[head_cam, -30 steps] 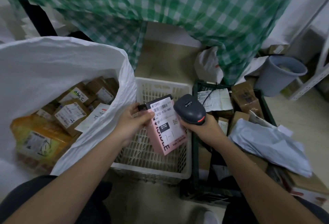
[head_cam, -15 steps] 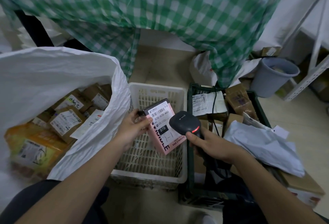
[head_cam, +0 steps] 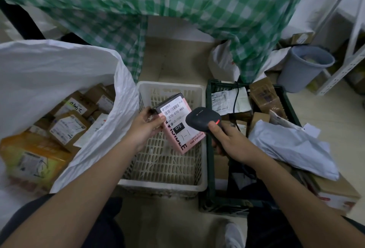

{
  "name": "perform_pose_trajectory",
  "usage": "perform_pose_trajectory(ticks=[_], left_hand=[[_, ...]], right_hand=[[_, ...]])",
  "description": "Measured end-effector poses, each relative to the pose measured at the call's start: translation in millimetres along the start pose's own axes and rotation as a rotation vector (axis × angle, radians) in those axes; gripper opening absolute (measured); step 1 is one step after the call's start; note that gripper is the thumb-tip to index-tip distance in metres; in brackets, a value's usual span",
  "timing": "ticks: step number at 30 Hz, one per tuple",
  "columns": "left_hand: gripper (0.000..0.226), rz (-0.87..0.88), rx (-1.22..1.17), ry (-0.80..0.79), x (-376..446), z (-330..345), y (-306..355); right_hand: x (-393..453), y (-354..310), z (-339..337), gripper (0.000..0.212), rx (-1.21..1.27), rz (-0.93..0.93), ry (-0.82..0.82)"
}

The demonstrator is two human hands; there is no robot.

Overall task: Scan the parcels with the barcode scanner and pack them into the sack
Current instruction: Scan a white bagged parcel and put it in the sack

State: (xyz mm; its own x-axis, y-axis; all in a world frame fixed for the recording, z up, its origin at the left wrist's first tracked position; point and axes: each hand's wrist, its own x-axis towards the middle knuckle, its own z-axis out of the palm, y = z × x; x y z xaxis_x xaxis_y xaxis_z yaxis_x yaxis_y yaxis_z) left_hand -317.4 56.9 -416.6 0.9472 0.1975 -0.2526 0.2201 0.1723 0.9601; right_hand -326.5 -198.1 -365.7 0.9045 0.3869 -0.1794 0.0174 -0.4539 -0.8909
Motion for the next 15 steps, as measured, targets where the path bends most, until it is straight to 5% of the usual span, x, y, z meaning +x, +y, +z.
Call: perform_pose_trajectory(ticks=[15], left_hand=[[0.029, 0.017, -0.021, -0.005, 2.6, -0.3, -2.0]], right_hand=[[-5.2, 0.5, -0.7, 0.063, -0.06, -0.087, 0.035]])
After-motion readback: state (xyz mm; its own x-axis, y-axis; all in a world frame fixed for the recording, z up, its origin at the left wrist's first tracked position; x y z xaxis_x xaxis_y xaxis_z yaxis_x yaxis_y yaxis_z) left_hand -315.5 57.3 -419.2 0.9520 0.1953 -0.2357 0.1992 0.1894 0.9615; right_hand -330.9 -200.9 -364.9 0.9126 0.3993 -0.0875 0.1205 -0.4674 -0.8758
